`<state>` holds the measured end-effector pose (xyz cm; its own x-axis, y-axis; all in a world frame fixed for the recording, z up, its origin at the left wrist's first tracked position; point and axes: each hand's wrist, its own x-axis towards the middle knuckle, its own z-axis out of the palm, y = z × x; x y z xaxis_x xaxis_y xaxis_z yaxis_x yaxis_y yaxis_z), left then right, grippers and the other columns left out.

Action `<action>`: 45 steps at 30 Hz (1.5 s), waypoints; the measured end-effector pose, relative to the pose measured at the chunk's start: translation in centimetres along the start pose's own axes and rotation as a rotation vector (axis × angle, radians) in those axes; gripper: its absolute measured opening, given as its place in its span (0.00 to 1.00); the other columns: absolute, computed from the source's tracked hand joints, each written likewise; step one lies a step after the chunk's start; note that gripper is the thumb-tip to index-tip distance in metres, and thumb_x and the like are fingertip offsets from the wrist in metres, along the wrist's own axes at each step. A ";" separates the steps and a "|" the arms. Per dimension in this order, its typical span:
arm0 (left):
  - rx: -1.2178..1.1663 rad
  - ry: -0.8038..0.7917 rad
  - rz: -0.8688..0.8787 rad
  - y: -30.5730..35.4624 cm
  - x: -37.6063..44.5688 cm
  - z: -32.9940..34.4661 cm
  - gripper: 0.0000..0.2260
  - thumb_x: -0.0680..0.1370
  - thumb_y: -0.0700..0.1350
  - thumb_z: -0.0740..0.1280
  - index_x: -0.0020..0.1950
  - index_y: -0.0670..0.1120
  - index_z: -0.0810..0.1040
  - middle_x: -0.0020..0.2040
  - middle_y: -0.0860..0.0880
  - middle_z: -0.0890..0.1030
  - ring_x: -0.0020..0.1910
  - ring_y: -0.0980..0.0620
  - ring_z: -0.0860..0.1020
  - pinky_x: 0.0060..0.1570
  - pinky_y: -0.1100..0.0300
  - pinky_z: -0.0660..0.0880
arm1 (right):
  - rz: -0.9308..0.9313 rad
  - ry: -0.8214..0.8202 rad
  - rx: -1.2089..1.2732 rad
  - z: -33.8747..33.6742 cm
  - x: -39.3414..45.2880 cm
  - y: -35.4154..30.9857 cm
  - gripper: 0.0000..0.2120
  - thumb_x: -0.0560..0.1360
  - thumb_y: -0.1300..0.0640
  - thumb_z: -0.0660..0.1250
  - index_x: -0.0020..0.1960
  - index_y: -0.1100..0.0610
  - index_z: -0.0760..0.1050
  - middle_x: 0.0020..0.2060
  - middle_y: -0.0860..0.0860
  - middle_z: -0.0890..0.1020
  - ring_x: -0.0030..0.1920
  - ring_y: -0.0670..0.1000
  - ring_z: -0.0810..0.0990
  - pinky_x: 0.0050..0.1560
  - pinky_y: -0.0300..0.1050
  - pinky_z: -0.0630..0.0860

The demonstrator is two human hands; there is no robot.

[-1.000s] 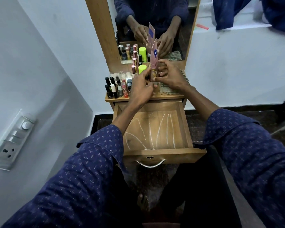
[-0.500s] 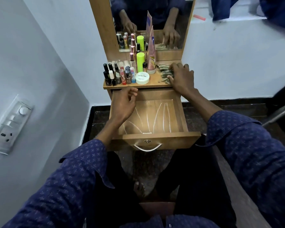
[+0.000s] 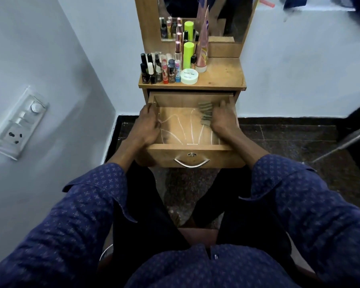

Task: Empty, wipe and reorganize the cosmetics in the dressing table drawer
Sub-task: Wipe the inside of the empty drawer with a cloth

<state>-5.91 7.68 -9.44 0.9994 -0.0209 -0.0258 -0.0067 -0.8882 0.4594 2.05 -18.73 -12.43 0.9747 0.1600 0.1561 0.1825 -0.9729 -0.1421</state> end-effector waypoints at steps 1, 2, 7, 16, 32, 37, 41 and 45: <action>0.000 -0.012 -0.001 -0.1 -0.1 0.2 0.30 0.83 0.41 0.64 0.83 0.40 0.56 0.83 0.39 0.57 0.80 0.38 0.61 0.79 0.44 0.63 | -0.005 -0.056 -0.066 0.5 -0.3 -0.4 0.16 0.78 0.63 0.64 0.65 0.63 0.76 0.66 0.63 0.75 0.67 0.63 0.72 0.68 0.57 0.71; 0.000 -0.032 -0.004 -0.2 -0.2 0.3 0.32 0.83 0.41 0.64 0.84 0.40 0.54 0.84 0.39 0.54 0.82 0.38 0.59 0.80 0.45 0.61 | -0.018 -0.080 -0.111 0.9 -0.7 -0.7 0.14 0.79 0.64 0.63 0.64 0.63 0.77 0.65 0.63 0.76 0.67 0.63 0.72 0.68 0.57 0.71; -0.001 -0.092 0.002 -0.5 0.0 1.1 0.37 0.83 0.39 0.63 0.85 0.40 0.43 0.85 0.39 0.44 0.84 0.37 0.52 0.82 0.44 0.56 | -0.072 -0.028 -0.056 1.0 0.0 -0.8 0.12 0.84 0.62 0.59 0.63 0.63 0.77 0.61 0.63 0.80 0.61 0.62 0.79 0.61 0.59 0.78; -0.103 -0.090 -0.006 -0.4 -0.7 1.6 0.31 0.86 0.40 0.57 0.85 0.37 0.44 0.85 0.37 0.43 0.85 0.40 0.44 0.83 0.50 0.47 | -0.385 -0.228 0.216 2.4 1.8 -10.0 0.22 0.74 0.57 0.76 0.67 0.51 0.78 0.62 0.53 0.83 0.58 0.56 0.82 0.59 0.50 0.80; -0.143 -0.082 -0.112 0.2 -0.9 1.1 0.31 0.88 0.59 0.46 0.86 0.42 0.49 0.86 0.46 0.45 0.85 0.49 0.45 0.74 0.60 0.41 | -0.541 -0.293 0.102 3.7 4.3 -9.1 0.10 0.75 0.53 0.75 0.55 0.49 0.80 0.50 0.48 0.84 0.47 0.51 0.83 0.46 0.48 0.81; -0.104 -0.088 -0.110 0.0 -0.9 0.8 0.29 0.89 0.56 0.47 0.86 0.41 0.49 0.86 0.45 0.44 0.85 0.49 0.45 0.78 0.58 0.42 | -0.437 -0.191 0.193 2.6 4.4 -8.9 0.15 0.74 0.51 0.77 0.60 0.45 0.84 0.60 0.47 0.85 0.57 0.53 0.84 0.54 0.47 0.80; -0.081 -0.095 -0.106 -0.3 -0.6 1.1 0.29 0.89 0.54 0.48 0.86 0.41 0.48 0.86 0.45 0.43 0.85 0.48 0.43 0.82 0.54 0.43 | -0.671 -0.552 0.215 2.1 1.4 -9.0 0.11 0.72 0.55 0.78 0.54 0.46 0.86 0.52 0.43 0.83 0.50 0.48 0.81 0.48 0.42 0.76; -0.072 -0.114 -0.092 -0.7 -0.6 1.3 0.30 0.88 0.55 0.48 0.86 0.42 0.44 0.86 0.45 0.40 0.84 0.49 0.39 0.83 0.52 0.42 | -0.762 -0.690 0.223 1.0 0.7 -8.7 0.13 0.72 0.59 0.78 0.53 0.45 0.88 0.50 0.38 0.82 0.46 0.41 0.79 0.45 0.32 0.73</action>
<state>-6.58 7.69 -10.91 0.9856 0.0031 -0.1692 0.0907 -0.8535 0.5131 1.26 -10.02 -12.08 0.4416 0.8454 -0.3005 0.7295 -0.5333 -0.4283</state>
